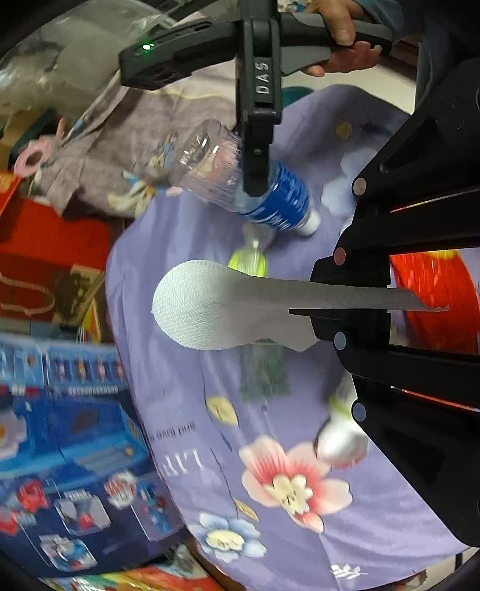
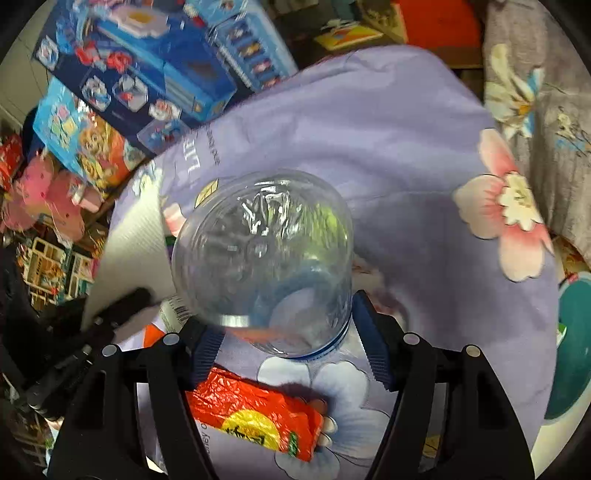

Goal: Collect trash
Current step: 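Grasp the white tissue with left tool while right tool grasps the water bottle, then carry tissue and water bottle over the teal bin and open both tools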

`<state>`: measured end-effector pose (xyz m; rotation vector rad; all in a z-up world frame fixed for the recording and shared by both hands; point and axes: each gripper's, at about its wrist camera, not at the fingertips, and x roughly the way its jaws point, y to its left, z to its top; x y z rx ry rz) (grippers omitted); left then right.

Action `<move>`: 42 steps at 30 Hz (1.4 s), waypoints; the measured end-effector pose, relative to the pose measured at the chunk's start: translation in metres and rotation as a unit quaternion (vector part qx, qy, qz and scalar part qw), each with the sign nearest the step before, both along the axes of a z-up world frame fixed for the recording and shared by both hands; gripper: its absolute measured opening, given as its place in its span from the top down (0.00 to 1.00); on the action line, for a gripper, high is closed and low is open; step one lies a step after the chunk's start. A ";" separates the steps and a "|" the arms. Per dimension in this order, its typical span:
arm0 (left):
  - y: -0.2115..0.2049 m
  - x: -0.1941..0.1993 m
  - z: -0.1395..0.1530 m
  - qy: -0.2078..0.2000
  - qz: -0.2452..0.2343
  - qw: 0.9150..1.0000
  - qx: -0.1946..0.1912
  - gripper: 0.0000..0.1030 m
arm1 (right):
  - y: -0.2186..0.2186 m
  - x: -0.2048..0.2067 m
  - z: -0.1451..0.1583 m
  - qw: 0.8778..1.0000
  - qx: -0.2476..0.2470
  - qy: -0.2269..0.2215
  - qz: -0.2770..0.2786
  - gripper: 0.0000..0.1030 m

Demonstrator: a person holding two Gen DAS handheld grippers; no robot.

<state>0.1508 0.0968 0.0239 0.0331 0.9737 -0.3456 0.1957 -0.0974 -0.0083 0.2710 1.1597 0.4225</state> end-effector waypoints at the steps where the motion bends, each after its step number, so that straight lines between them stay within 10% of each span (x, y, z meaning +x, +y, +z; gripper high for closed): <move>1: -0.007 -0.001 0.000 0.001 -0.004 1.000 -0.001 0.94 | -0.011 -0.004 0.004 1.000 0.006 -0.004 -0.011 0.38; 19: -0.179 -0.025 0.011 0.006 -0.144 0.990 -0.007 0.94 | -0.209 -0.075 0.039 0.979 0.067 -0.065 -0.179 0.38; 28: -0.280 -0.030 -0.016 0.039 -0.218 0.975 0.007 0.94 | -0.333 -0.123 0.001 0.951 0.062 -0.044 -0.298 0.38; 42: -0.388 -0.026 -0.078 0.104 -0.284 0.952 0.039 0.93 | -0.405 -0.144 -0.064 0.932 0.064 0.013 -0.357 0.38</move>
